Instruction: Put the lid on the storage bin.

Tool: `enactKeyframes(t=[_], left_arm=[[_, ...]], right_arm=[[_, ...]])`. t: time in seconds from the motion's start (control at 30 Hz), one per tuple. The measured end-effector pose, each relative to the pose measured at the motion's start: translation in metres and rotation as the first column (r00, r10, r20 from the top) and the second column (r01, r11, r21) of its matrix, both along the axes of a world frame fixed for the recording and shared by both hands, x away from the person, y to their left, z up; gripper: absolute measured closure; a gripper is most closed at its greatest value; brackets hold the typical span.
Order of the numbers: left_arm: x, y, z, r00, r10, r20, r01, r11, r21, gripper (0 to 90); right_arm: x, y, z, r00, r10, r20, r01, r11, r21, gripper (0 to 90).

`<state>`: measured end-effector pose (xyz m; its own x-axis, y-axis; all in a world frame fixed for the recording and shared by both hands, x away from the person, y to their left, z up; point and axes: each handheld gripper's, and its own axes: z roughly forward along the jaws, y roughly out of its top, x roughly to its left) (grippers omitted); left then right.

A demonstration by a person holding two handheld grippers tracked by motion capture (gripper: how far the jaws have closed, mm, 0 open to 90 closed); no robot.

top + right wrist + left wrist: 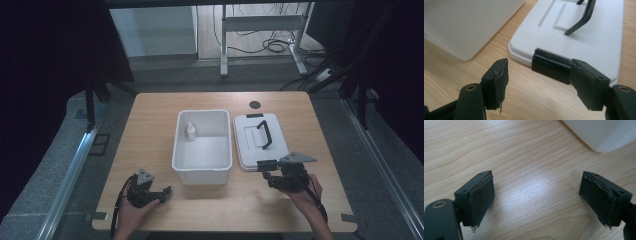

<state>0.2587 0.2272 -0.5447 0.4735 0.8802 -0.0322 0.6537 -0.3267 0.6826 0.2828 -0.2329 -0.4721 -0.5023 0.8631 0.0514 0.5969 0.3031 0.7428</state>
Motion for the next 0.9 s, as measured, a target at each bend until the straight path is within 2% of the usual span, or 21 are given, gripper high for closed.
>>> enactKeyframes(t=[0.1,0.13,0.2,0.27,0.47,0.53,0.6,0.7,0.87,0.9], left_arm=[[0.000,0.000,0.000,1.0000,-0.001,0.000,0.001,1.0000,-0.001,13.0],[-0.001,0.000,0.000,1.0000,0.001,0.001,-0.001,1.0000,-0.003,13.0],[-0.001,0.000,0.000,1.0000,0.001,0.001,-0.001,1.0000,-0.004,13.0],[-0.001,0.000,0.000,1.0000,-0.004,0.002,0.004,1.0000,-0.001,13.0],[-0.001,0.000,0.000,1.0000,-0.003,0.003,0.003,1.0000,-0.002,13.0],[-0.001,0.000,0.000,1.0000,-0.004,0.003,0.004,1.0000,-0.002,12.9],[-0.001,0.000,0.000,1.0000,-0.002,0.002,0.002,1.0000,-0.003,12.9],[-0.001,0.000,0.000,1.0000,-0.001,0.002,0.001,1.0000,-0.005,12.9],[-0.001,0.000,0.000,1.0000,0.000,0.002,0.000,1.0000,-0.005,12.9],[-0.001,0.000,0.000,1.0000,-0.001,0.002,0.001,1.0000,-0.006,12.9]], right_arm=[[0.006,0.001,0.009,0.9997,-0.015,-0.018,0.015,1.000,-0.003,31.9],[0.013,0.004,0.018,0.9993,-0.028,-0.025,0.028,0.999,-0.022,32.1],[0.017,0.006,0.023,0.9988,-0.037,-0.031,0.036,0.999,-0.031,32.4],[0.030,0.011,0.037,0.9975,-0.060,-0.036,0.060,0.998,-0.024,33.8],[0.061,0.021,0.058,0.9914,-0.092,-0.092,0.092,0.996,-0.014,35.1],[0.071,0.023,0.062,0.9872,-0.103,-0.121,0.102,0.995,-0.019,35.1],[0.076,0.023,0.064,0.9856,-0.110,-0.128,0.108,0.994,-0.022,35.1],[0.092,0.020,0.069,0.9773,-0.139,-0.160,0.139,0.990,-0.011,35.2],[0.104,0.017,0.070,0.9702,-0.162,-0.180,0.163,0.987,-0.011,35.2],[0.110,0.017,0.069,0.9662,-0.176,-0.188,0.175,0.984,-0.023,35.2]])
